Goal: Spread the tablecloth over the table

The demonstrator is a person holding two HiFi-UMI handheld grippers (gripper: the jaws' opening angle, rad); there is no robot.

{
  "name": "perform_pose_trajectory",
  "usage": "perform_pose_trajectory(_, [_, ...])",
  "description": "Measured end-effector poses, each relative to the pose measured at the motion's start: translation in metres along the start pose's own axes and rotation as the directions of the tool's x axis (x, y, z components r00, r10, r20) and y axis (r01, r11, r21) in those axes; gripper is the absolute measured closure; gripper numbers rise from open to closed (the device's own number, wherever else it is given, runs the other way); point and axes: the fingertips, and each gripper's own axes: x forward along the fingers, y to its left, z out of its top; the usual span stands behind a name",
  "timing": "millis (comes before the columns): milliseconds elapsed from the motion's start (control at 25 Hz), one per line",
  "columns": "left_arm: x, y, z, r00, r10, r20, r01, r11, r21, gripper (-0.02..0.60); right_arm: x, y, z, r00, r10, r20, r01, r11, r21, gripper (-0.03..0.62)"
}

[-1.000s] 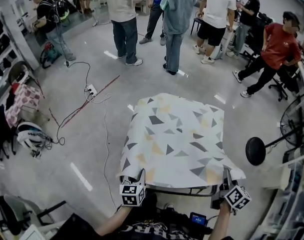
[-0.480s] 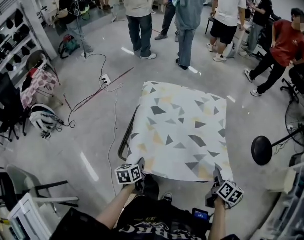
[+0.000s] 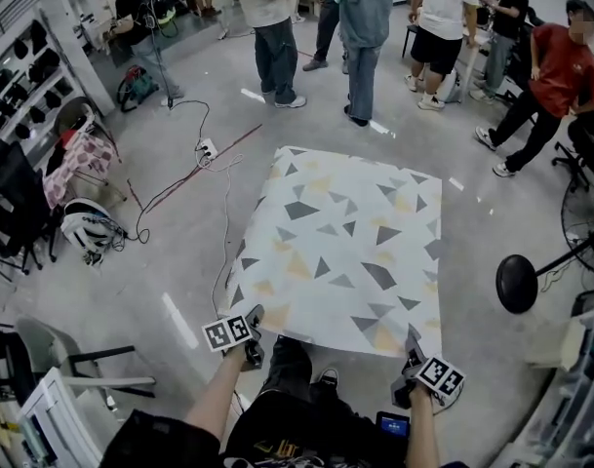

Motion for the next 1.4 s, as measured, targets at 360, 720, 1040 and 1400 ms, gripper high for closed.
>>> perform_pose_trajectory(360, [0.029,0.038,-0.056,0.979,0.150,-0.137,-0.149,0.989,0.016,0.405,0.031,-0.059,-0.055,0.976,-0.179,-0.124,0.165,0.980,-0.114,0.541])
perform_pose_trajectory(720, [0.030,0.052,-0.064,0.953,0.259,-0.159,-0.239,0.962,0.135,0.286,0.014,-0.103,-0.056,0.939,-0.320,-0.130,0.304,0.944,-0.126,0.350])
perform_pose_trajectory(1040, [-0.011,0.052,-0.062,0.950,0.297,-0.093,-0.273,0.939,0.210,0.267,-0.036,-0.082,-0.018,0.963,-0.269,-0.012,0.265,0.954,-0.144,0.302])
perform_pose_trajectory(1400, [-0.042,-0.043,-0.026,0.999,0.050,-0.012,-0.038,0.883,0.468,0.268,-0.033,0.032,-0.001,1.000,0.006,-0.027,-0.013,0.954,-0.301,0.329])
